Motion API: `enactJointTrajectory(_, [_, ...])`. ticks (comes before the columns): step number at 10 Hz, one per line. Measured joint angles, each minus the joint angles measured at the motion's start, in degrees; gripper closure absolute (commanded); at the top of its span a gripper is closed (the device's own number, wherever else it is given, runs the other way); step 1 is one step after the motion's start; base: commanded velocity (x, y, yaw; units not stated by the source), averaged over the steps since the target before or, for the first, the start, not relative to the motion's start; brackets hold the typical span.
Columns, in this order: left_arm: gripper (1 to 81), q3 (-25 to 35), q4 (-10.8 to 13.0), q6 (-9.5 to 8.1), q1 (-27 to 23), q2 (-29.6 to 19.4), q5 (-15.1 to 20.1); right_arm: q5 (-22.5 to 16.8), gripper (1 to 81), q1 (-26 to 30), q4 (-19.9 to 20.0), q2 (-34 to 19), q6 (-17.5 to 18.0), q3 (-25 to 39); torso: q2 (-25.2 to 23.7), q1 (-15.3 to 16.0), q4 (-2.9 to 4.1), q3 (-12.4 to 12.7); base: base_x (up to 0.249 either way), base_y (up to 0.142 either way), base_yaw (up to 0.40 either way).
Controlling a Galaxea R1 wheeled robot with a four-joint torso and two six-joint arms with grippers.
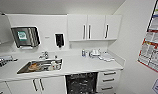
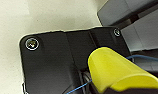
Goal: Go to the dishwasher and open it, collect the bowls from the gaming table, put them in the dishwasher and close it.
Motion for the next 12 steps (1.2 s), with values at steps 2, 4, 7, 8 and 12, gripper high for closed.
enactJointTrajectory(2, [81.1,0.0,0.0,0.0,-0.9,0.0,-0.2,0.4,81.1,0.8,0.1,0.1,0.0,0.0,0.0,0.0,0.0,0.0,0.123,0.0,0.0])
enactJointTrajectory(4, [81.1,0.0,0.0,-0.02,-0.3,0.0,-0.1,0.2,81.1,0.4,0.0,0.1,0.0,0.0,0.0,0.0,0.0,0.0,0.123,0.0,0.0])
enactJointTrajectory(7, [81.1,0.1,0.0,-0.02,-0.3,0.0,-0.2,0.2,81.1,0.3,0.0,0.0,0.0,0.0,0.0,0.0,0.0,0.0,0.12,0.066,0.0])
enactJointTrajectory(8, [81.1,0.1,0.0,-0.02,-0.4,0.0,-0.2,0.2,81.1,0.4,0.0,0.0,0.0,-0.1,0.0,0.0,0.0,0.0,0.117,0.072,0.0])
enactJointTrajectory(12, [81.1,0.1,0.0,-0.02,-0.4,-0.3,-0.1,0.2,81.1,0.4,0.1,0.0,0.0,-0.1,0.0,0.0,0.0,0.0,0.117,0.036,0.0])
